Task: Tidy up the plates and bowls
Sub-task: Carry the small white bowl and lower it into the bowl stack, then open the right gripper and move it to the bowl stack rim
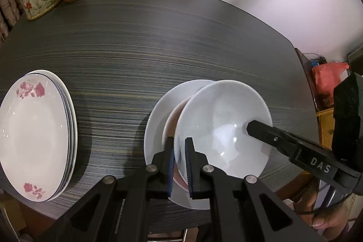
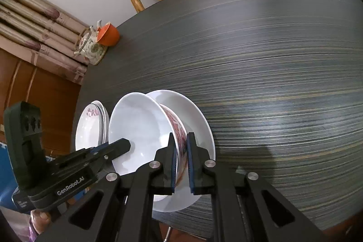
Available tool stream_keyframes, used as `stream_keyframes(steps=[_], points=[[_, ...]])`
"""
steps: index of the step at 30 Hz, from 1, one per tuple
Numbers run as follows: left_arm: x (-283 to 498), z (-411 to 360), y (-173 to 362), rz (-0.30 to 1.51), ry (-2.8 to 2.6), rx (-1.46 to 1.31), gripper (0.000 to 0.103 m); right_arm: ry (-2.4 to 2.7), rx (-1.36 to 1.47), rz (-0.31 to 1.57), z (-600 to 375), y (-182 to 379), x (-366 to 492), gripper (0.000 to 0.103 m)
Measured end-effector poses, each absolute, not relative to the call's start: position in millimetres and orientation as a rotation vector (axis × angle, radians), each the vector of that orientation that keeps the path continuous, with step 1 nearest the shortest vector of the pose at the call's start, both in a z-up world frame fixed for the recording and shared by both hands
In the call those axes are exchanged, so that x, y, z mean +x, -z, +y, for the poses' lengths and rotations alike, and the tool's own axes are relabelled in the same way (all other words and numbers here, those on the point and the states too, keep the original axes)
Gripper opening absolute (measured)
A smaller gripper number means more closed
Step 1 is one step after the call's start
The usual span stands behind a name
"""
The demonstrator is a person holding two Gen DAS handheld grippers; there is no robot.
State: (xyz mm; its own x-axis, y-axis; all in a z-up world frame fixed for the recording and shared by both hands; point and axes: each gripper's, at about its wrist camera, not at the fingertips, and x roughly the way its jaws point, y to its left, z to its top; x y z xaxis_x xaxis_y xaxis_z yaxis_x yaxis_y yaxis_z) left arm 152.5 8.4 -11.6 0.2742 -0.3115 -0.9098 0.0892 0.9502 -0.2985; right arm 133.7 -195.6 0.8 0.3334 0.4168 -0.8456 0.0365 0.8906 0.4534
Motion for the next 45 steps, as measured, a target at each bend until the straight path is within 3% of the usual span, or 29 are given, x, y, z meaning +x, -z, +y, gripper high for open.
stream_keyframes(steps=[13, 15, 17, 28, 31, 32, 33, 45], points=[[157.2, 6.0, 2.1, 1.285, 0.284, -0.101, 0.012, -0.258, 0.373, 1.236, -191.1, -4.5, 140.6, 0.012], [157.1, 1.7, -1.3, 1.292, 0.265, -0.054, 0.018, -0.258, 0.362, 1.241, -190.8, -2.3, 139.2, 0.012], [156.7, -1.0, -4.6, 1.288, 0.257, -0.010, 0.033, -0.256, 0.351, 1.244, -189.4, 0.7, 138.6, 0.012], [144.4, 35.0, -10.3, 1.212, 0.244, -0.121, 0.034, -0.272, 0.453, 1.184, -208.8, -15.3, 130.0, 0.013], [132.8, 49.8, -9.7, 1.174, 0.252, -0.180, 0.034, -0.277, 0.515, 1.143, -228.3, -24.3, 117.5, 0.024], [128.1, 53.6, -8.3, 1.170, 0.264, -0.205, 0.034, -0.273, 0.531, 1.131, -234.5, -25.1, 113.3, 0.041], [124.2, 56.8, -6.5, 1.169, 0.275, -0.226, 0.034, -0.260, 0.546, 1.114, -241.8, -25.5, 106.2, 0.052], [85.9, 79.2, 34.2, 1.213, 0.263, -0.395, 0.035, -0.215, 0.574, 1.100, -253.2, 6.0, 57.4, 0.050]])
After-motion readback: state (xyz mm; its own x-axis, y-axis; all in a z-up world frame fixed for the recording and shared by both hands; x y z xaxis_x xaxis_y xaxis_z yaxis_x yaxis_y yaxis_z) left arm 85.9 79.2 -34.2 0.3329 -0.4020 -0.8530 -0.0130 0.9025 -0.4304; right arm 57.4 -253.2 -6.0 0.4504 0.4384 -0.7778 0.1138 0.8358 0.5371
